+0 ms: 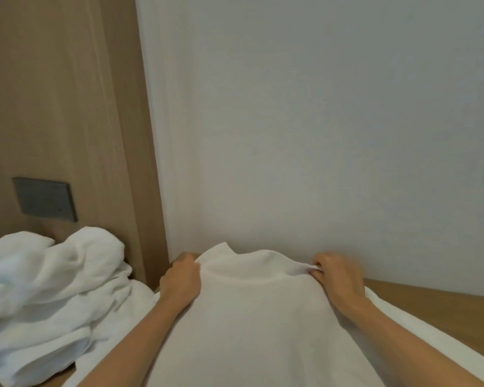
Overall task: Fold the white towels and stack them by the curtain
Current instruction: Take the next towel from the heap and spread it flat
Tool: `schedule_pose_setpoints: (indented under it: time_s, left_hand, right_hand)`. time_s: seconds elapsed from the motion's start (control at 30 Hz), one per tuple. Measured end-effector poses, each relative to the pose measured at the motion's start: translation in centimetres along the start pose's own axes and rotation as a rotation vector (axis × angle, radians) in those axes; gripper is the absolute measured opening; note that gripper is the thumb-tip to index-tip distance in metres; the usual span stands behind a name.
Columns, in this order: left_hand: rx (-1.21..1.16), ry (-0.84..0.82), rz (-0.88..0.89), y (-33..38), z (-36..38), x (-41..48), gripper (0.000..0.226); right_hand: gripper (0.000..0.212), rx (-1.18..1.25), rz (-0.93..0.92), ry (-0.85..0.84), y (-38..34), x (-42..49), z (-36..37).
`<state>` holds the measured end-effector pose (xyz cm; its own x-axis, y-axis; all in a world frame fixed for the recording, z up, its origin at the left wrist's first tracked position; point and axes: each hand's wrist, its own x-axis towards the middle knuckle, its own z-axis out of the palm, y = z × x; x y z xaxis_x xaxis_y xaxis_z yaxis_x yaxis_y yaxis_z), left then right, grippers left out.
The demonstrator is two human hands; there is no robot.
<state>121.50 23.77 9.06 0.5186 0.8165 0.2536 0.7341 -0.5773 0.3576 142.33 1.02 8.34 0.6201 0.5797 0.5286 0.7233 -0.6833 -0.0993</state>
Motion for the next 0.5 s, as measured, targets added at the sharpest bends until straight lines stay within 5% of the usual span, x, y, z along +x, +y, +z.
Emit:
schedule_pose_setpoints:
  time_s: [0.13,0.27,0.5]
  left_hand:
    - [-0.168,-0.019,0.03,-0.4,-1.1,-0.3,0.03]
    - [-0.228,-0.006,0.046,-1.6,-3.2,-2.2,0.034]
    - [-0.315,0.034,0.078,-4.5,-6.9,-9.4,0.033]
  right_hand:
    - [0.036,0.009,-0.077,-0.003,-0.4,-0.4,-0.1]
    - [0.031,0.182,-0.121,0.042,-3.5,-1.0,-3.7]
    - [0.02,0.582,-0.279,-0.273,-10.5,-8.1,-12.0]
